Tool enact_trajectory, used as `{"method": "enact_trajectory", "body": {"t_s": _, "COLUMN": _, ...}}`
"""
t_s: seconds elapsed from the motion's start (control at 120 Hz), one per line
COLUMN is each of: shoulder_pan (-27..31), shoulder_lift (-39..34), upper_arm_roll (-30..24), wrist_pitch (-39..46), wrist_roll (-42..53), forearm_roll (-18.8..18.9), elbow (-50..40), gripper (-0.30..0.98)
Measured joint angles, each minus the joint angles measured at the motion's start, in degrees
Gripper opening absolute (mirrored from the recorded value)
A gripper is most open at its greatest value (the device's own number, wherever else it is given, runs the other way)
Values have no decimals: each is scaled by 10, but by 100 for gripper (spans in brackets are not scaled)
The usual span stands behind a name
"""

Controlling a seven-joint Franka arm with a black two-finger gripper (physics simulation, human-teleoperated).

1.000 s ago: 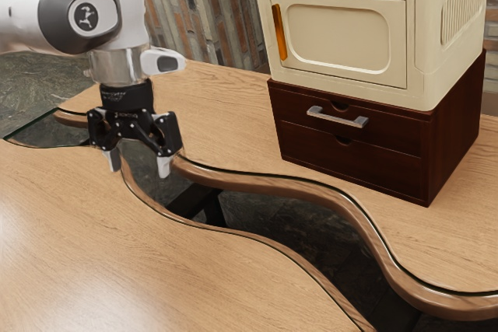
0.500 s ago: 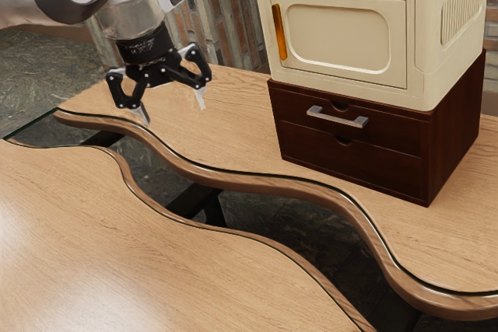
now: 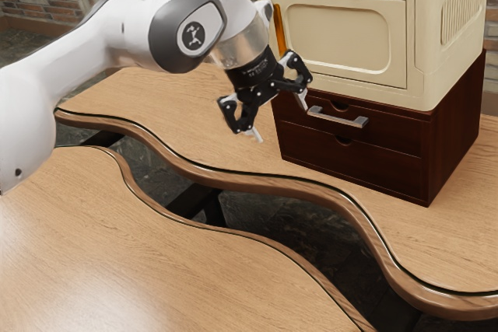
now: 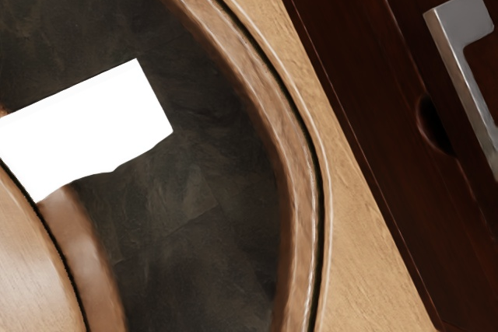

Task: Pull the drawer handle with one arm to open the drawer

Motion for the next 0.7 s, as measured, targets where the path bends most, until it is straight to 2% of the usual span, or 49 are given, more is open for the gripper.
{"method": "enact_trajectory", "body": {"t_s": 0.317, "shoulder_pan": -11, "shoulder_lift": 38, "upper_arm_roll": 0, "wrist_pitch": 55, "wrist_roll": -93, "forearm_roll": -1, "elbow": 0, "gripper": 69}}
{"method": "enact_trajectory", "body": {"t_s": 0.7, "shoulder_pan": -9, "shoulder_lift": 68, "upper_arm_roll": 1, "wrist_pitch": 121, "wrist_roll": -156, "forearm_roll": -1, "elbow": 4, "gripper": 69}}
